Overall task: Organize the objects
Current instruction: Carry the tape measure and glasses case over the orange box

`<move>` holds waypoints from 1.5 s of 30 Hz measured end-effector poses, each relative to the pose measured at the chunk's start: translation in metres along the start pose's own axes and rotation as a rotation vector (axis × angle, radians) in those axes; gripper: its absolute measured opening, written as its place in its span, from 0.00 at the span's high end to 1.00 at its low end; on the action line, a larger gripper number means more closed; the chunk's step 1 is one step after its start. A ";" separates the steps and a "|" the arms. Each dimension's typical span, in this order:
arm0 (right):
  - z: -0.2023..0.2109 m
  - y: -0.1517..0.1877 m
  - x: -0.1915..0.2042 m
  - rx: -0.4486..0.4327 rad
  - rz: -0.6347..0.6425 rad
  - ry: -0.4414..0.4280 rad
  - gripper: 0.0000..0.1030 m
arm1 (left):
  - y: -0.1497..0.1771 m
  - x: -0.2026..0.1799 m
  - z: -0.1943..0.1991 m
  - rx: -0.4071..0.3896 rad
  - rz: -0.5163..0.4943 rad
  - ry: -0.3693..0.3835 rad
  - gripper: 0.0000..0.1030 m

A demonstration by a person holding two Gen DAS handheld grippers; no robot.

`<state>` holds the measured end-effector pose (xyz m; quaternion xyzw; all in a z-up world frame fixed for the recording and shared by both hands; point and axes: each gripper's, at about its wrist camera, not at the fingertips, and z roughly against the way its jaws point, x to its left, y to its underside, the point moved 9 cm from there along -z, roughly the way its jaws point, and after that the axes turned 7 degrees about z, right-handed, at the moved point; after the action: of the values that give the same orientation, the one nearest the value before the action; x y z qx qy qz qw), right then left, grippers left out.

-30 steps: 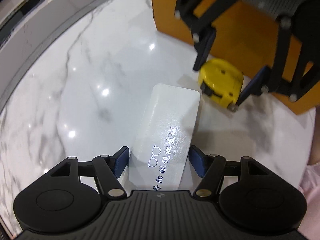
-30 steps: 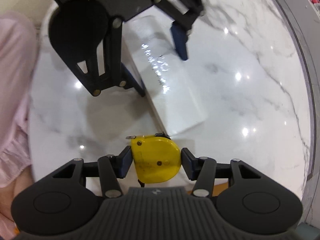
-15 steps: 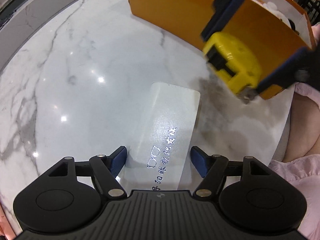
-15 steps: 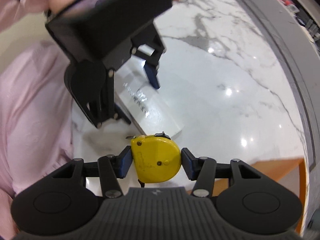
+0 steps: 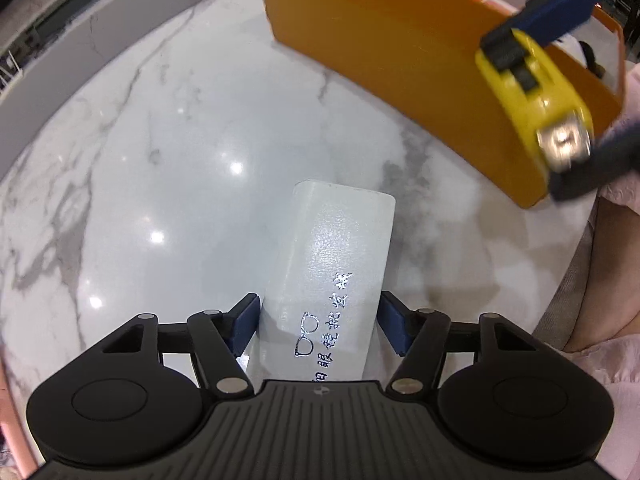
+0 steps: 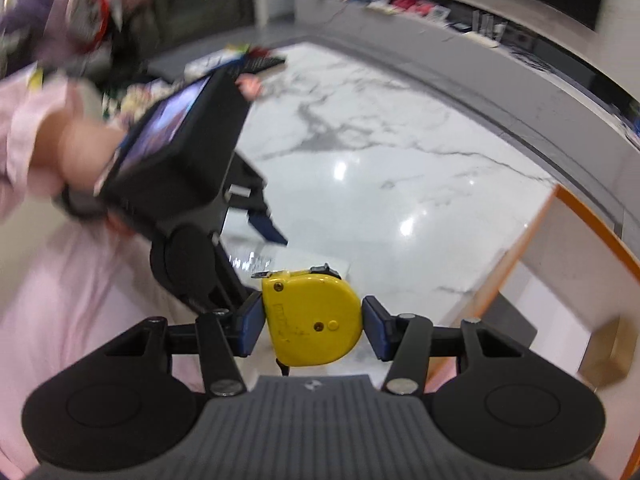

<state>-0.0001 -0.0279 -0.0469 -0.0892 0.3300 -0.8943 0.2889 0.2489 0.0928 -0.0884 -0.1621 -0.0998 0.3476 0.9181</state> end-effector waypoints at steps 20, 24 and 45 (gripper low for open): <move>0.122 0.030 -0.050 -0.265 -0.176 0.195 0.47 | -0.095 -0.062 0.105 -0.178 -0.273 -0.170 0.32; 0.135 0.044 -0.070 -0.212 -0.205 0.306 0.47 | -0.130 -0.084 0.119 -0.219 -0.366 -0.182 0.32; 0.136 0.079 -0.193 0.029 -0.066 0.494 0.47 | -0.261 -0.137 0.002 -0.191 -0.655 -0.149 0.32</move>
<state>0.2411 -0.0390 0.0121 0.1255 0.3747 -0.9025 0.1712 0.3055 -0.1828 -0.0007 -0.1811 -0.2453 0.0345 0.9518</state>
